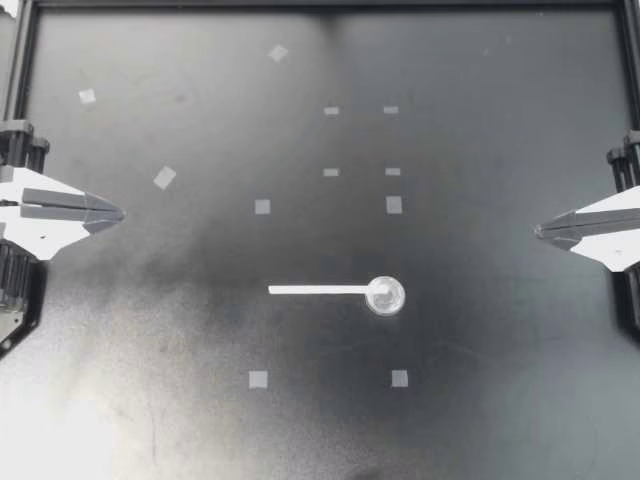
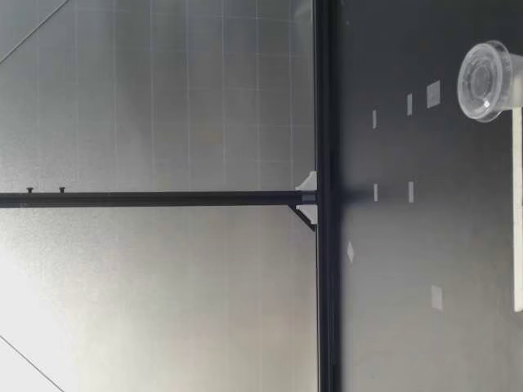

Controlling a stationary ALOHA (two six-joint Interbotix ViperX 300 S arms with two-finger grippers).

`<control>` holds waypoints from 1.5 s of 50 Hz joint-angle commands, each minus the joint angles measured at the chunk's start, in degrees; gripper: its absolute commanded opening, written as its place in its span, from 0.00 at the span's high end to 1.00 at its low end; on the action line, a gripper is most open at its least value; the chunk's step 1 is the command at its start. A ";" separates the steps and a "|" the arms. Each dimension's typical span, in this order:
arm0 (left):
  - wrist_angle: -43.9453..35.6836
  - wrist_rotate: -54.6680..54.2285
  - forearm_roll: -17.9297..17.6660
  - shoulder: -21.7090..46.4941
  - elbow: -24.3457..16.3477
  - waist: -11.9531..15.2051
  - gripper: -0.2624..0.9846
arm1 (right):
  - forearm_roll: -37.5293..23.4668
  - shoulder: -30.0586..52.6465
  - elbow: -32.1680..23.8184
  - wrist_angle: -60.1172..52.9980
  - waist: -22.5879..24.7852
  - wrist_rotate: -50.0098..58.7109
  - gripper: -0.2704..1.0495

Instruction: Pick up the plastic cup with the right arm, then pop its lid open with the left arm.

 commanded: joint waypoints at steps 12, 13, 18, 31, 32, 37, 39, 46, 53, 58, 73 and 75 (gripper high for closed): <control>-1.67 -0.79 0.09 1.76 3.43 -0.70 0.87 | 1.85 6.50 2.72 6.06 0.09 2.20 0.87; -1.67 -0.88 0.09 2.02 3.43 -0.70 0.87 | 1.76 6.94 2.46 6.86 0.09 2.46 0.87; -1.67 -0.88 -0.35 4.04 2.20 -0.70 0.87 | 1.76 7.73 1.41 8.35 0.09 2.37 0.87; -1.67 1.05 -0.88 12.39 -4.75 -0.70 0.87 | 1.67 6.59 -2.90 13.27 -2.46 2.55 0.87; -1.85 1.23 -0.88 13.62 -5.19 -0.53 0.87 | 1.67 6.77 -3.08 13.89 -2.55 2.64 0.87; -4.31 1.41 -0.88 19.95 -5.89 -0.35 0.87 | 1.76 8.61 -3.87 15.29 -2.81 3.43 0.87; -6.24 1.41 -0.97 22.50 -6.15 -0.35 0.87 | 1.76 9.76 -3.87 15.29 -2.81 4.13 0.87; -14.94 1.85 -0.97 30.41 -7.21 -0.35 0.87 | 1.76 14.77 -3.25 15.29 -2.81 8.00 0.84; -17.84 2.20 -0.97 38.67 -10.90 -0.35 0.87 | 1.76 18.72 -2.29 14.41 -2.81 10.63 0.73; -17.84 2.29 -0.97 45.00 -14.59 -0.35 0.87 | 1.76 20.74 -1.14 11.16 -2.72 11.16 0.61; -18.90 2.20 -0.79 57.39 -22.50 -0.35 0.87 | 1.67 29.79 0.53 3.60 -2.55 15.38 0.33; -18.90 2.29 -0.79 58.45 -23.29 -0.35 0.87 | 1.76 31.46 0.18 2.99 -2.37 15.82 0.32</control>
